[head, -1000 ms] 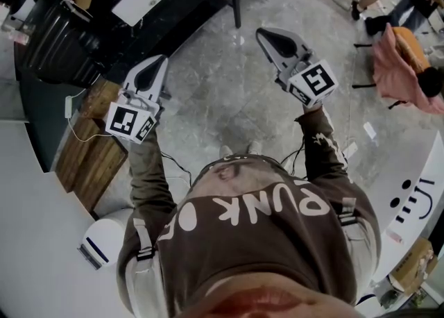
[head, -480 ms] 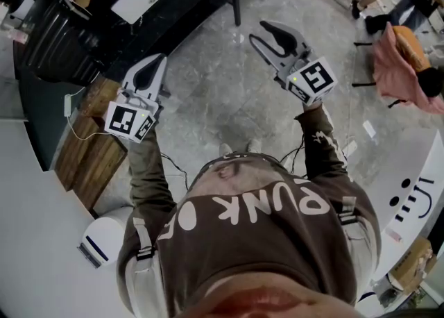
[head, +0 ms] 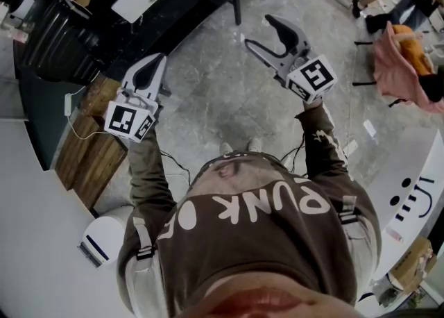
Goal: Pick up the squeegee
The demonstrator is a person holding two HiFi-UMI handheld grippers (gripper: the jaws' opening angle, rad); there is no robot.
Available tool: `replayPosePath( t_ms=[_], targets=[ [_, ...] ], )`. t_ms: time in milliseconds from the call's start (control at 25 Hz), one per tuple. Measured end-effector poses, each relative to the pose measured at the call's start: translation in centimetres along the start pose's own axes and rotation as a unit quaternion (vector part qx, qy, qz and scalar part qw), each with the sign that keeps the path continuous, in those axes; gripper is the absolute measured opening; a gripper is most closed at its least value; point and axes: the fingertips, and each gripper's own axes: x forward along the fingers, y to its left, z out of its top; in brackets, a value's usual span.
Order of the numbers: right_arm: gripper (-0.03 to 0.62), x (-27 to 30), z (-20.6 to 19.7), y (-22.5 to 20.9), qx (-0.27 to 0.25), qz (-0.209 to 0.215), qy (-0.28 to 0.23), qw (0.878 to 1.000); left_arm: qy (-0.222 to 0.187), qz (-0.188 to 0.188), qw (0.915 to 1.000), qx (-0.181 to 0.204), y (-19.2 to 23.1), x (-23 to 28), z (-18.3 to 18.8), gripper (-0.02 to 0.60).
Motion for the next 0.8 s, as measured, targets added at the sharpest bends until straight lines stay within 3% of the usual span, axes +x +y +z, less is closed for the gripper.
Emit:
replayPosePath(
  t_ms=[520,640,800],
  targets=[
    [0.552,0.3,-0.7,1.1,0.001,0.03,0.02,0.999,0.001,-0.003,1.0,0.0,-0.3,-0.1,0.1,0.002],
    [0.593,0.2,-0.9,1.3,0.003,0.033,0.023,0.999,0.004,-0.003,1.0,0.0,-0.4,0.0,0.0,0.002],
    [0.594,-0.2,-1.2,1.3,0.0,0.036,0.027,0.999,0.006,-0.003,1.0,0.0,-0.7,0.1,-0.1,0.002]
  ],
)
